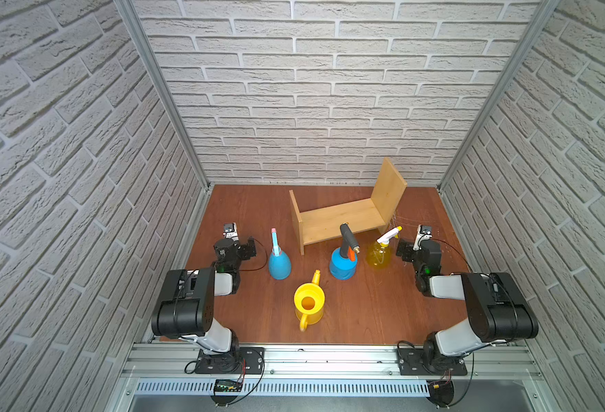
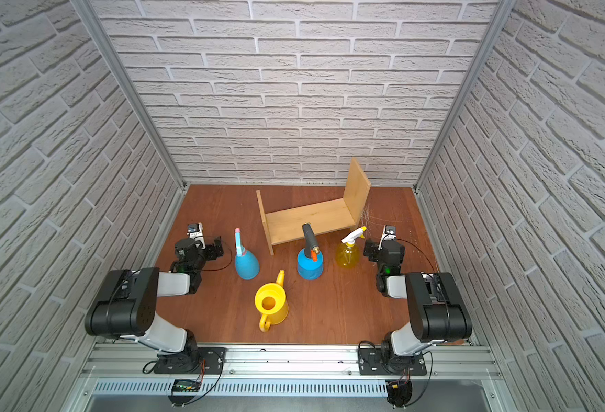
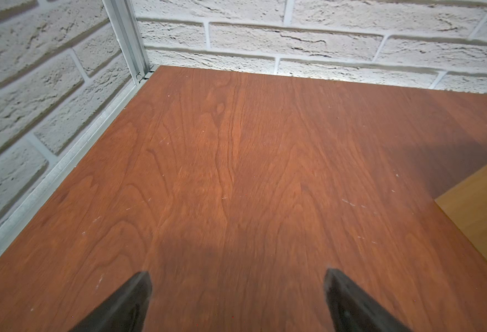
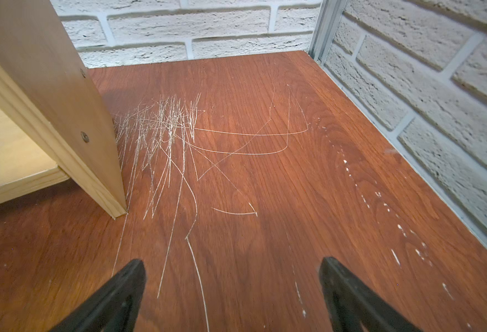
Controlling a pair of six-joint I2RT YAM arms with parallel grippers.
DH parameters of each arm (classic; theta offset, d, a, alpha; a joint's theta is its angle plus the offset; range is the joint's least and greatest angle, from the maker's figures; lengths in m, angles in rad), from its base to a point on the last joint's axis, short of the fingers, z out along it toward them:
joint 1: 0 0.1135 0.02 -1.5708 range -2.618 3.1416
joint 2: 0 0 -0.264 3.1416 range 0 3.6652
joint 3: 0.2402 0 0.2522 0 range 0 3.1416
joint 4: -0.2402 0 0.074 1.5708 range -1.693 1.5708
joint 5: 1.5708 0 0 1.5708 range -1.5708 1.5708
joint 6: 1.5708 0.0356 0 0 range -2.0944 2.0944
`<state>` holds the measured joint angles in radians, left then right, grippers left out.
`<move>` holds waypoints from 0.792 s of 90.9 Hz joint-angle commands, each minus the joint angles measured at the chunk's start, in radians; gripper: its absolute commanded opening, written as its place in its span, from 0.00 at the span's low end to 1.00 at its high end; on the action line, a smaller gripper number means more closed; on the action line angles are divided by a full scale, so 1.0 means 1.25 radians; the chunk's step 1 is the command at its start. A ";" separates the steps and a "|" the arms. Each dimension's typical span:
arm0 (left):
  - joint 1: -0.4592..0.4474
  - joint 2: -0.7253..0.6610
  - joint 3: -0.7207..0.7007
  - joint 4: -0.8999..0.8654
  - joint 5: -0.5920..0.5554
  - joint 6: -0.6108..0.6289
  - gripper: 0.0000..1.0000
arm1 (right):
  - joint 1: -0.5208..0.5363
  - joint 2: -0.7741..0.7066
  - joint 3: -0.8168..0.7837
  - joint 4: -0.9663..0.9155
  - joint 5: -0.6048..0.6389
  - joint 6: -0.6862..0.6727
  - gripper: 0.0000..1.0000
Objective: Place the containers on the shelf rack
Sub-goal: 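Pick up a container from the center of the board.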
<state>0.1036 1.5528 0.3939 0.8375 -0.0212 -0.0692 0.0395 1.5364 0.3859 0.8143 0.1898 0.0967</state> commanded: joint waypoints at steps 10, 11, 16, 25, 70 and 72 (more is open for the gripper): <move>0.001 -0.003 0.002 0.020 0.009 -0.002 0.98 | 0.004 -0.007 0.012 0.024 -0.001 -0.006 0.99; 0.002 -0.003 0.002 0.021 0.009 -0.002 0.98 | 0.004 -0.007 0.013 0.024 -0.001 -0.005 0.99; 0.001 -0.004 0.002 0.020 0.009 -0.002 0.98 | 0.004 -0.007 0.012 0.024 -0.001 -0.005 0.99; 0.001 -0.004 0.002 0.020 0.007 -0.002 0.98 | 0.005 -0.007 0.013 0.024 -0.001 -0.005 0.99; 0.001 -0.060 0.042 -0.087 0.013 -0.002 0.98 | 0.004 -0.015 0.031 -0.010 -0.025 -0.016 0.99; 0.001 -0.076 0.064 -0.132 0.005 -0.008 0.98 | 0.004 -0.023 0.039 -0.029 -0.033 -0.018 0.98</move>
<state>0.1036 1.5406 0.4038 0.7906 -0.0158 -0.0696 0.0395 1.5360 0.3882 0.8074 0.1833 0.0956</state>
